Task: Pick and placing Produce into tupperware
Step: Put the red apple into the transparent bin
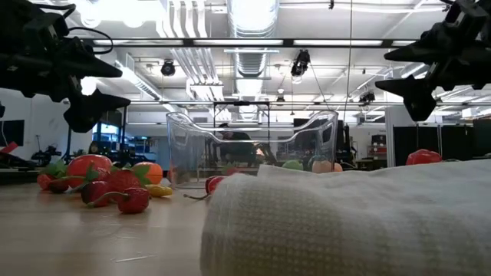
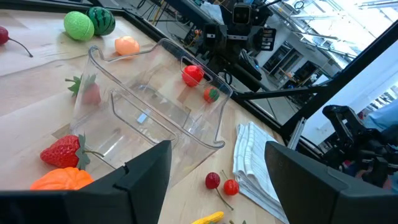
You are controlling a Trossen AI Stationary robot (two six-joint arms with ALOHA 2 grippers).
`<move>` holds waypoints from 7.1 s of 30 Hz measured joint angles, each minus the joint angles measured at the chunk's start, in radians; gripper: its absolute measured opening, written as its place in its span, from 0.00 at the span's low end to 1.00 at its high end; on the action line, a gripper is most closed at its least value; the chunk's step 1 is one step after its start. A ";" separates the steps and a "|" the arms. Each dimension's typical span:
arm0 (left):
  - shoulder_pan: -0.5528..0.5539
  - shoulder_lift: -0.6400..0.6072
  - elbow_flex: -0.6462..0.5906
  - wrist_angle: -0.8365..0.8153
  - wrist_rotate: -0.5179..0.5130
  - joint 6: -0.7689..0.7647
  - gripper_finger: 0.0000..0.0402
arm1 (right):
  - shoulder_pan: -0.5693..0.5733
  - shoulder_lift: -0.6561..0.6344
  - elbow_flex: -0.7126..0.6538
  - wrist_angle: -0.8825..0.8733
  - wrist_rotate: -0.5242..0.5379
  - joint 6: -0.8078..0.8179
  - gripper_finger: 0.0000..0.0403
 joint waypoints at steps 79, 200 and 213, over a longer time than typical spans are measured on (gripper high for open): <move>0.000 0.003 0.000 0.425 -0.063 0.336 0.61 | -0.125 0.658 1.137 -0.657 0.808 -0.351 0.59; 0.000 0.280 0.000 0.427 -0.058 0.048 0.61 | -0.214 1.116 0.670 -1.092 -0.084 -0.232 0.91; 0.000 0.282 0.000 0.426 -0.058 0.048 0.61 | -0.213 1.326 0.684 -1.079 -0.098 -0.084 0.90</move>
